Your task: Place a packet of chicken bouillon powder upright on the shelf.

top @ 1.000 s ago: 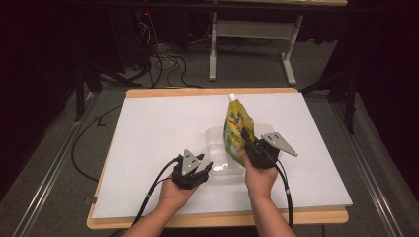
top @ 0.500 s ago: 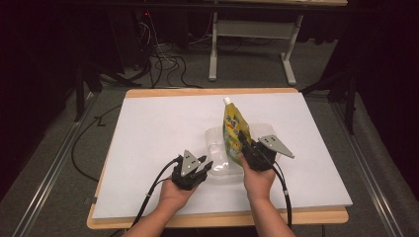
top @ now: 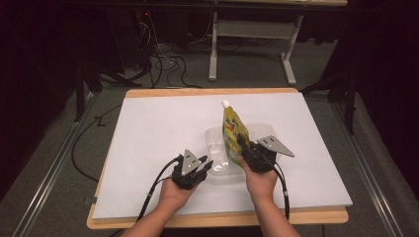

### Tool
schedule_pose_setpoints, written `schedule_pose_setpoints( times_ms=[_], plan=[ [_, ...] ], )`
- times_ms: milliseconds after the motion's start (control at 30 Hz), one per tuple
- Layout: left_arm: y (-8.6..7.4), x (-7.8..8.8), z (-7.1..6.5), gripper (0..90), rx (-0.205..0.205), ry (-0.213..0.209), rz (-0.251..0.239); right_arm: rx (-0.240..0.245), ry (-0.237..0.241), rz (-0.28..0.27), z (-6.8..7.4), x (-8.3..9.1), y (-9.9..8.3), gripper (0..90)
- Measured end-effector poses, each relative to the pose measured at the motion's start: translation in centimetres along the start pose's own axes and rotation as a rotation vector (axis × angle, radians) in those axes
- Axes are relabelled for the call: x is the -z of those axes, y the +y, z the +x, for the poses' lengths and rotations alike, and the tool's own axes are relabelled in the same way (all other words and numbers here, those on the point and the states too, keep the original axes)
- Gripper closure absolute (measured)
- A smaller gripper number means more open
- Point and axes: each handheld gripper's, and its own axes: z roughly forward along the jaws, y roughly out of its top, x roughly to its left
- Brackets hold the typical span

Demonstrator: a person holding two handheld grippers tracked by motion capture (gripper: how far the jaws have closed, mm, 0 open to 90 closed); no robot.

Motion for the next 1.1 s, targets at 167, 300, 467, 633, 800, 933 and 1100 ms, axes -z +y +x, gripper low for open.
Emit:
schedule_pose_setpoints(
  times_ms=[167,300,467,633,800,933,1100],
  plan=[
    [0.0,-0.1,0.1,71.1,0.000,-0.004,0.001,0.023,0.005,0.015,0.1,0.2,-0.3,84.9],
    [0.0,-0.1,0.1,71.0,0.000,-0.008,-0.001,0.040,0.007,0.021,0.2,0.2,-0.4,84.9],
    [0.0,-0.2,0.2,70.6,0.004,-0.005,-0.002,0.038,0.007,0.025,0.0,0.3,-0.5,84.3],
    [-0.2,0.0,0.2,63.3,0.011,-0.013,0.004,0.046,0.027,0.048,-0.2,0.2,-0.4,75.4],
    [-0.4,0.7,0.3,53.7,0.000,-0.012,0.003,0.061,0.048,0.068,-0.5,0.1,-0.3,58.4],
    [-0.5,1.5,0.5,45.2,0.004,-0.007,-0.012,0.094,0.084,0.093,-0.5,0.4,-0.3,44.5],
    [-1.3,3.0,1.6,42.2,0.023,-0.002,-0.003,0.136,0.152,0.114,-0.7,2.0,-0.4,33.4]
  ],
)
